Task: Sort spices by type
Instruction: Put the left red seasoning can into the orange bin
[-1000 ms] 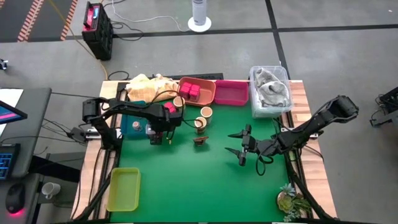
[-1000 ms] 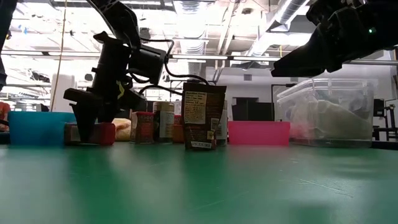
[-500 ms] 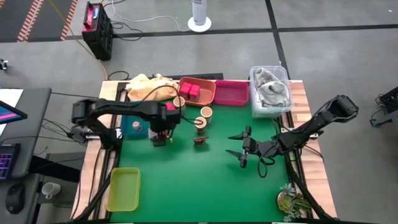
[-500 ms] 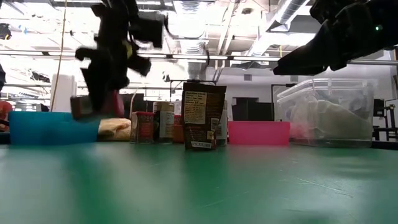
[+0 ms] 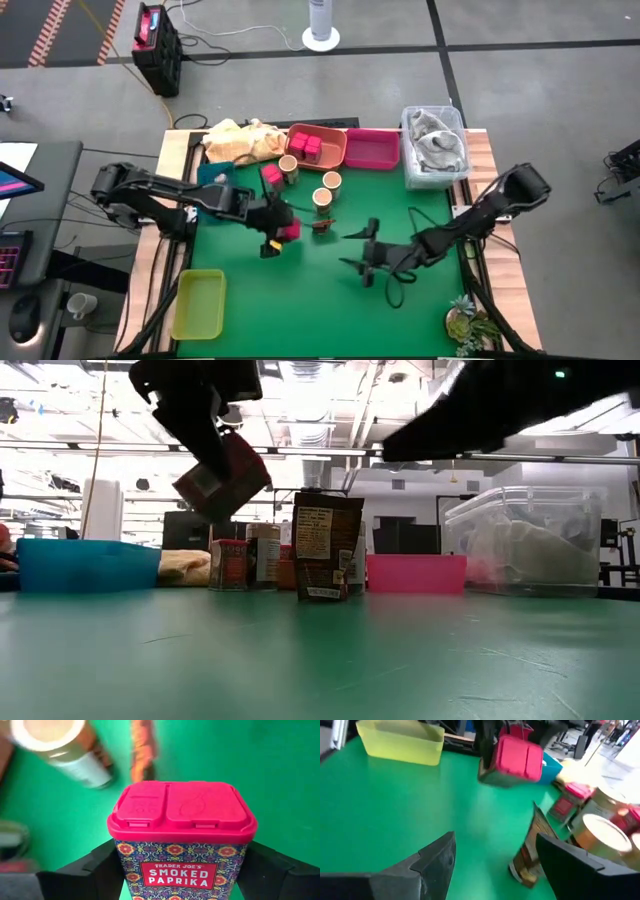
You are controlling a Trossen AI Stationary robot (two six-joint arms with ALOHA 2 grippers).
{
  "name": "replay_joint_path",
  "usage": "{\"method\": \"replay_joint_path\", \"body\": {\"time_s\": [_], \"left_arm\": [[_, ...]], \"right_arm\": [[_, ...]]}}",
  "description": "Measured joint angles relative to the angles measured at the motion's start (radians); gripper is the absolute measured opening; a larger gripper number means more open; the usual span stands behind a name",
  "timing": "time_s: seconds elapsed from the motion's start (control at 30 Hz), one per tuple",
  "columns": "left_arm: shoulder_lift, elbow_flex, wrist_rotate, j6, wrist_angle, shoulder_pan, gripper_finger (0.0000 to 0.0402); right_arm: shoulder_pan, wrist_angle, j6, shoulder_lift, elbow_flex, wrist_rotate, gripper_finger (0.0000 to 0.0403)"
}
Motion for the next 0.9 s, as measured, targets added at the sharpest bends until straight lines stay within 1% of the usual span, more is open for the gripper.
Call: {"method": "replay_joint_path", "body": {"time_s": [0.1,0.17,0.3,0.37,0.43,0.63,0.77,0.9], "left_arm": [[0.018,-0.014,-0.001,-0.011,0.045,-0.037,0.0293],[0.028,-0.016,-0.004,-0.014,0.11,-0.06,0.0293],[0.028,-0.047,-0.005,-0.012,0.251,-0.1,0.0293],[0.028,-0.078,-0.012,-0.012,0.333,-0.107,0.0293],[0.028,-0.106,-0.027,-0.019,0.377,-0.11,0.0293],[0.028,-0.228,-0.037,-0.079,0.585,-0.115,0.0293],[0.028,-0.287,-0.061,-0.103,0.68,-0.129,0.0293],[0.029,-0.314,-0.076,-0.103,0.731,-0.147,0.0293]], "right_arm": [[-0.014,-0.007,-0.056,0.068,0.074,0.0,0.0301],[-0.027,-0.035,-0.076,0.101,0.12,-0.001,0.0301],[-0.049,-0.083,-0.077,0.148,0.189,-0.09,0.0301],[-0.055,-0.088,-0.077,0.167,0.195,-0.094,0.0301],[-0.059,-0.105,-0.074,0.17,0.194,-0.107,0.0301],[-0.071,-0.101,-0.036,0.168,0.194,-0.243,0.0301],[-0.069,-0.111,-0.004,0.169,0.194,-0.261,0.0301],[-0.072,-0.038,0.006,0.228,0.194,-0.26,0.0301]]}}
